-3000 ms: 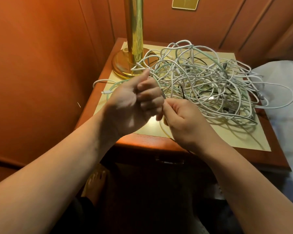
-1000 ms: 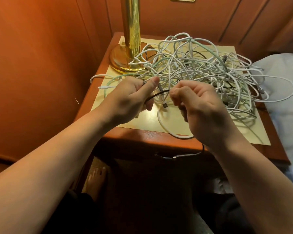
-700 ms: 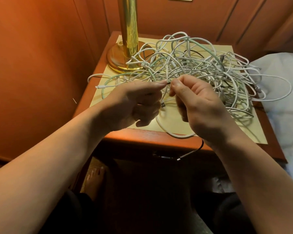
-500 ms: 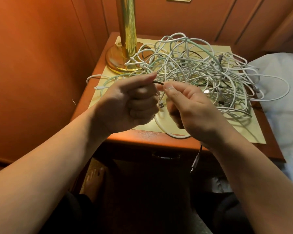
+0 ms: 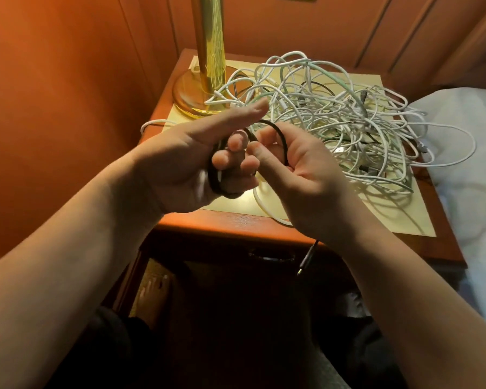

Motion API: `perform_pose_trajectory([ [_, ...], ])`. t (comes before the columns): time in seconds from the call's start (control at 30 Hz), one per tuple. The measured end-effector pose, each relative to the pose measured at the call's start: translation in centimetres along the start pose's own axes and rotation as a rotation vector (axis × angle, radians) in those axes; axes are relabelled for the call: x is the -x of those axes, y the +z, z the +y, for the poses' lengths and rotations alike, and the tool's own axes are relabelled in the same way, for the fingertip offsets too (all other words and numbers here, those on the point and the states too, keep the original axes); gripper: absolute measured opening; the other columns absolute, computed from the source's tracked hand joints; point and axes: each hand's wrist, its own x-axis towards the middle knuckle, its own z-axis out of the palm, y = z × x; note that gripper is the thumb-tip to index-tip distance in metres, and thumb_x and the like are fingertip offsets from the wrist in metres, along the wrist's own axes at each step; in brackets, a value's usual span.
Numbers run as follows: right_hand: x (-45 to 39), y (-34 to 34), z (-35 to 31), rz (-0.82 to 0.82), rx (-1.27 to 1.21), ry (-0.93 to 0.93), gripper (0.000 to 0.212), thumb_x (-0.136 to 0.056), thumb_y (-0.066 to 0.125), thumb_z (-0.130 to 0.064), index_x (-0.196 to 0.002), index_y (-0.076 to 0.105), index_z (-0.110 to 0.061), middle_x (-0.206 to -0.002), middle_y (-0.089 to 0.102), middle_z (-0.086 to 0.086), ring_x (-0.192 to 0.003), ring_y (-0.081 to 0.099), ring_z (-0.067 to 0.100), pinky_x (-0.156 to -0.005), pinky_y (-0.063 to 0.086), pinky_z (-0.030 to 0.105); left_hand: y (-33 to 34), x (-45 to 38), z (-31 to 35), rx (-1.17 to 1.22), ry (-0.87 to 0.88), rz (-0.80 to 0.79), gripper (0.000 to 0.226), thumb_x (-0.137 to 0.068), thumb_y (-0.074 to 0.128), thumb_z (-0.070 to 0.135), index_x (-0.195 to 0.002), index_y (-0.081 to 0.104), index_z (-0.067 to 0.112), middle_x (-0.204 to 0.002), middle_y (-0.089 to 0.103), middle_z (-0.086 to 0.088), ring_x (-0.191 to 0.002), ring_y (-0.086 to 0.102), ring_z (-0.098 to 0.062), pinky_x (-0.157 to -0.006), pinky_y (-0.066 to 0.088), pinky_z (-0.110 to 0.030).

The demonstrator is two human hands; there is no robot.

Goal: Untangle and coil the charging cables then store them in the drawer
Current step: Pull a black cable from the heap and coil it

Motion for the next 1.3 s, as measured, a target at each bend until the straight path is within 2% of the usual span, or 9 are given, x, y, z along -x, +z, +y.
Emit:
perform_pose_trajectory([
  [0.1, -0.1, 0.2, 0.3, 0.032, 0.082, -0.021, 0.021, -0.098, 0.057, -0.030, -0.090, 0.056, -0.010, -0.066, 0.048, 0.004, -0.058, 0.042, 0.022, -0.057, 0.039, 0.041, 0.4, -0.8, -0.8, -0.215, 0.154, 0.234, 0.046, -0.080, 0.067, 0.048, -0.046, 0.062, 0.018, -0.041, 0.037, 0.009, -0.047, 0.041, -0.008, -0.052, 0.044, -0.021],
  [0.23, -0.3, 0.0, 0.9, 0.049, 0.096, -0.013, 0.020, -0.100, 0.057, -0.026, -0.082, 0.049, -0.023, -0.064, 0.039, -0.013, -0.058, 0.035, 0.007, -0.055, 0.033, 0.033, -0.1, -1.6, -1.2, -0.139, 0.139, 0.278, 0.046, -0.100, 0.055, 0.052, -0.067, 0.053, 0.020, -0.053, 0.035, 0.006, -0.049, 0.033, -0.009, -0.050, 0.034, -0.025],
  [0.4, -0.2, -0.4, 1.2, 0.002, 0.089, 0.041, 0.019, -0.103, 0.057, -0.035, -0.092, 0.056, -0.019, -0.068, 0.041, 0.012, -0.060, 0.037, 0.022, -0.056, 0.034, 0.047, -0.9, -2.0, -2.0, -0.088, 0.162, 0.166, 0.060, -0.109, 0.038, 0.045, -0.053, 0.030, 0.025, -0.052, 0.023, 0.007, -0.046, 0.019, -0.012, -0.042, 0.022, -0.025],
  [0.63, 0.4, -1.1, 1.6, -0.045, 0.205, 0.152, 0.023, -0.091, 0.050, -0.027, -0.087, 0.073, -0.026, -0.073, 0.062, 0.006, -0.066, 0.056, 0.035, -0.057, 0.050, 0.052, -2.3, -1.6, -0.7, -0.025, 0.252, 0.221, 0.062, -0.111, 0.033, 0.040, -0.052, 0.019, 0.028, -0.047, 0.017, 0.008, -0.041, 0.009, -0.011, -0.039, 0.010, -0.024],
  [0.77, 0.7, -1.3, 1.7, -0.167, 0.411, 0.193, 0.024, -0.099, 0.063, -0.041, -0.081, 0.072, -0.029, -0.070, 0.059, -0.021, -0.063, 0.054, 0.001, -0.061, 0.037, 0.024, -2.9, -1.6, -0.4, 0.091, 0.241, 0.372, 0.062, -0.110, 0.039, 0.040, -0.050, 0.030, 0.026, -0.052, 0.022, 0.008, -0.050, 0.010, -0.011, -0.039, 0.012, -0.022],
  [0.93, 1.0, -1.1, 1.7, -0.429, 0.463, 0.327, 0.018, -0.095, 0.073, -0.038, -0.081, 0.069, -0.027, -0.065, 0.070, -0.015, -0.052, 0.058, -0.001, -0.053, 0.041, 0.018, -3.0, -1.9, -0.6, 0.115, 0.222, 0.395, 0.061, -0.109, 0.041, 0.041, -0.051, 0.030, 0.025, -0.052, 0.022, 0.007, -0.047, 0.012, -0.009, -0.043, 0.010, -0.024],
  [1.07, 0.6, -1.5, 2.1, -0.220, 0.283, 0.296, 0.009, -0.099, 0.071, -0.022, -0.092, 0.075, -0.018, -0.080, 0.078, -0.007, -0.051, 0.058, 0.001, -0.055, 0.046, 0.022, -2.8, -2.0, -0.8, 0.122, 0.192, 0.334, 0.059, -0.109, 0.041, 0.042, -0.054, 0.026, 0.026, -0.050, 0.020, 0.008, -0.042, 0.015, -0.007, -0.041, 0.010, -0.022],
  [1.17, 0.3, -2.2, 2.2, -0.002, 0.027, 0.306, 0.010, -0.100, 0.068, -0.009, -0.104, 0.077, -0.008, -0.086, 0.079, 0.003, -0.055, 0.058, 0.001, -0.044, 0.039, 0.010, -2.7, -2.0, -0.8, 0.126, 0.167, 0.304, 0.053, -0.108, 0.040, 0.043, -0.063, 0.020, 0.027, -0.058, 0.013, 0.007, -0.047, 0.010, -0.009, -0.042, 0.009, -0.022],
  [1.3, 0.1, -3.0, 2.4, 0.088, -0.121, 0.298, 0.017, -0.102, 0.064, -0.008, -0.112, 0.077, -0.011, -0.095, 0.079, 0.007, -0.059, 0.053, 0.003, -0.044, 0.037, 0.009, -2.4, -1.9, -0.9, 0.136, 0.128, 0.273, 0.046, -0.108, 0.040, 0.044, -0.074, 0.014, 0.030, -0.063, 0.011, 0.006, -0.052, 0.007, -0.010, -0.044, 0.007, -0.022],
])
